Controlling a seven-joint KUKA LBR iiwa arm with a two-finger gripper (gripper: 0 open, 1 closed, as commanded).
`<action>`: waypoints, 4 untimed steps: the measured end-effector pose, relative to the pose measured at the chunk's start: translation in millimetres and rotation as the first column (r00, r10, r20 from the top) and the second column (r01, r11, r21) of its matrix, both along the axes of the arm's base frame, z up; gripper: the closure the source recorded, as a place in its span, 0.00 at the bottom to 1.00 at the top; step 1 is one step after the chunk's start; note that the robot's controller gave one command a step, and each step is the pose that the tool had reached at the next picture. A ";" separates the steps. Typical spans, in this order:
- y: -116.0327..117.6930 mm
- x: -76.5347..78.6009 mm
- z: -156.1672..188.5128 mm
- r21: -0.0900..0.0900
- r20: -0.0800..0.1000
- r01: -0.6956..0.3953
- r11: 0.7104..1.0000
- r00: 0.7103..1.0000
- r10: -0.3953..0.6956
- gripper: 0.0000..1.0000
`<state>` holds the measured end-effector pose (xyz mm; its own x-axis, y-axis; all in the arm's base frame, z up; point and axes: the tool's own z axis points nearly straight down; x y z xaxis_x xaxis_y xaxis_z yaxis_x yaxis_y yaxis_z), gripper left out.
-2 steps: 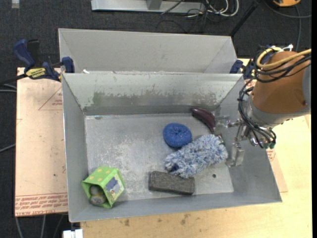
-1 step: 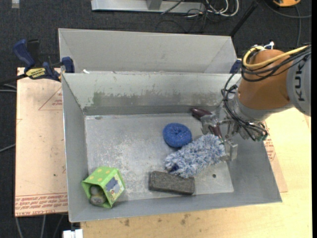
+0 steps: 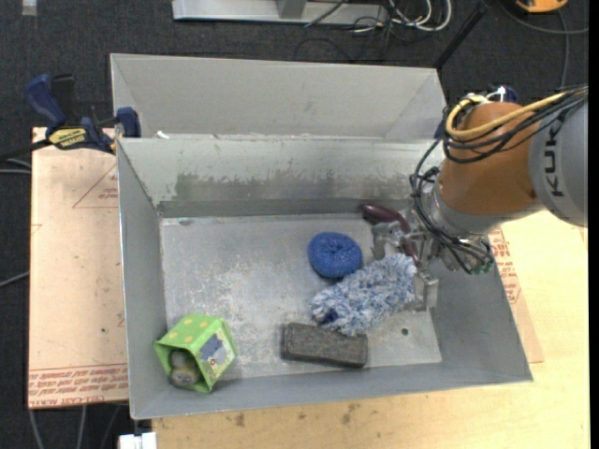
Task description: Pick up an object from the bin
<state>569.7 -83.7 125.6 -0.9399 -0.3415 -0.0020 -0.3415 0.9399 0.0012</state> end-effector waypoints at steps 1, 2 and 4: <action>-27.6 5.9 -46.9 0.000 0.004 0.102 0.995 0.995 -0.102 0.00; -7.5 -2.7 -55.3 0.000 0.001 0.030 1.000 1.000 -0.030 1.00; -7.5 -2.8 -54.6 0.000 0.001 0.030 1.000 1.000 -0.030 1.00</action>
Offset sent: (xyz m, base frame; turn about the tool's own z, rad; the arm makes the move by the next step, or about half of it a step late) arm -0.0037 -0.0087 -0.0556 0.0296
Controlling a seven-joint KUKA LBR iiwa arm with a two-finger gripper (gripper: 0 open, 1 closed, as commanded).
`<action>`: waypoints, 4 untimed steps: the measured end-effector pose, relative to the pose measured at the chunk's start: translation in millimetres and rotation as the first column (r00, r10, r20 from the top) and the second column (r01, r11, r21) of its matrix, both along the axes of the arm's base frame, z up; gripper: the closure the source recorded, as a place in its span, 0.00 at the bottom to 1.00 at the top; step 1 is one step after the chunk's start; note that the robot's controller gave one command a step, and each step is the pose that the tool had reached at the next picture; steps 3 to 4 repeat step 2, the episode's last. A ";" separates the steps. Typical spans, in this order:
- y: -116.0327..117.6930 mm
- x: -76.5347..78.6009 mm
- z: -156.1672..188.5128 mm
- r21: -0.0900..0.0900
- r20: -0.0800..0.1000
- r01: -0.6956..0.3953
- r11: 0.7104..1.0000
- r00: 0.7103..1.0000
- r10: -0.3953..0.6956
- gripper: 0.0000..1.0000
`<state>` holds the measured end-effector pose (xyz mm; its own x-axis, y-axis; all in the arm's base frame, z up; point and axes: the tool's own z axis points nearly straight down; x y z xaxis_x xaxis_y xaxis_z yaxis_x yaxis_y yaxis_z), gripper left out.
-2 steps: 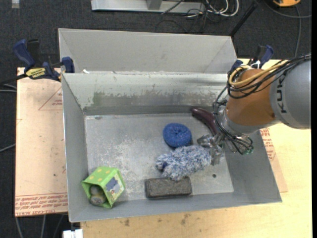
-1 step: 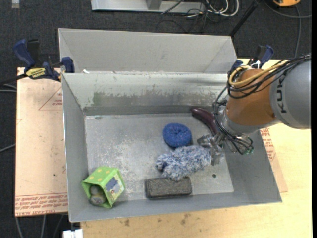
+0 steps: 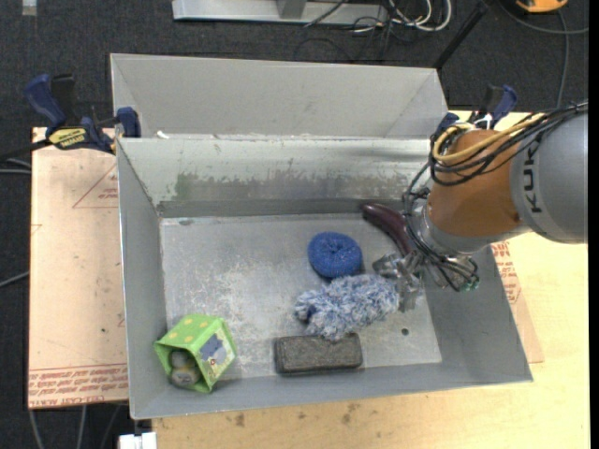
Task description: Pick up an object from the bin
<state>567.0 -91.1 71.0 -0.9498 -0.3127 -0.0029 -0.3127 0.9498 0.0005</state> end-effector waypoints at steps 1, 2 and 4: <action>0.4 -1.1 5.4 0.001 -0.005 0.000 1.000 1.000 0.000 1.00; 0.7 -0.8 20.6 0.000 -0.004 -0.001 1.000 1.000 0.001 1.00; 0.7 -0.8 20.6 0.000 -0.004 -0.001 1.000 1.000 0.001 1.00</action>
Offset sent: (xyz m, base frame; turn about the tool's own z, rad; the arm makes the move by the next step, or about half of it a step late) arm 0.0002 0.0000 0.0330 0.0000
